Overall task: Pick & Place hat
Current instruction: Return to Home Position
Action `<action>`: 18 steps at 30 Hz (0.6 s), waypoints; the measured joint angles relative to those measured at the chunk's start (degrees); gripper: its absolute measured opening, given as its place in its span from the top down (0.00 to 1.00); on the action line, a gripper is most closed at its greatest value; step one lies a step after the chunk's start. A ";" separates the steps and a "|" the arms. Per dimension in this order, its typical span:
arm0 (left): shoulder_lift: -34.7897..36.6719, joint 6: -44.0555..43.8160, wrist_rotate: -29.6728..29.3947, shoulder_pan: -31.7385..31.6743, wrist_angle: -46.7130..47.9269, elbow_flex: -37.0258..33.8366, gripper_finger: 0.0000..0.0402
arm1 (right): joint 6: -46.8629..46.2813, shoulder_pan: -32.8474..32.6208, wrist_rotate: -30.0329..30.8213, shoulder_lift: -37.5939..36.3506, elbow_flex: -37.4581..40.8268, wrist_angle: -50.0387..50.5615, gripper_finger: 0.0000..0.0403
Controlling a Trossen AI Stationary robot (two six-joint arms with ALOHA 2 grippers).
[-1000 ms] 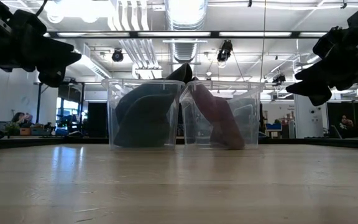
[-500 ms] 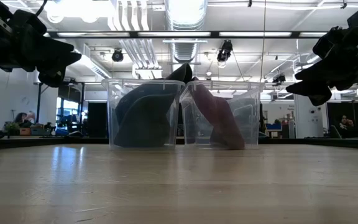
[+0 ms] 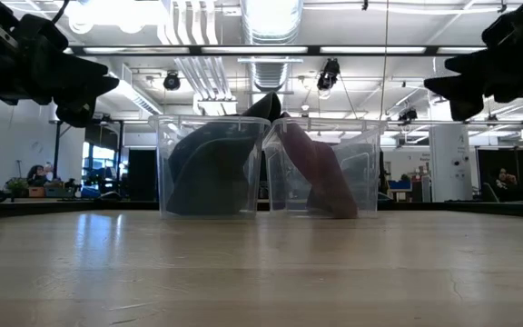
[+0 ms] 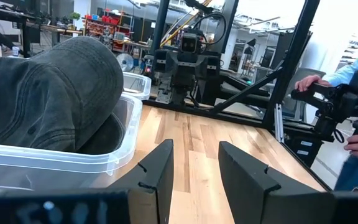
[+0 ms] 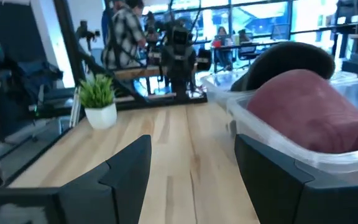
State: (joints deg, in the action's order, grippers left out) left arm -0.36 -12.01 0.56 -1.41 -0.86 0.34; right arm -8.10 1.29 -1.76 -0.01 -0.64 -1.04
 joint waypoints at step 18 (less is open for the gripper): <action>-0.26 -0.01 -0.02 0.00 -0.35 0.00 0.70 | 0.75 -2.91 0.20 1.00 0.07 0.30 0.43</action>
State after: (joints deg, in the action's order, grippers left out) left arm -0.62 -12.02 0.54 -1.41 -1.21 0.34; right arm -7.35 -1.62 -1.56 0.99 -0.58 -0.73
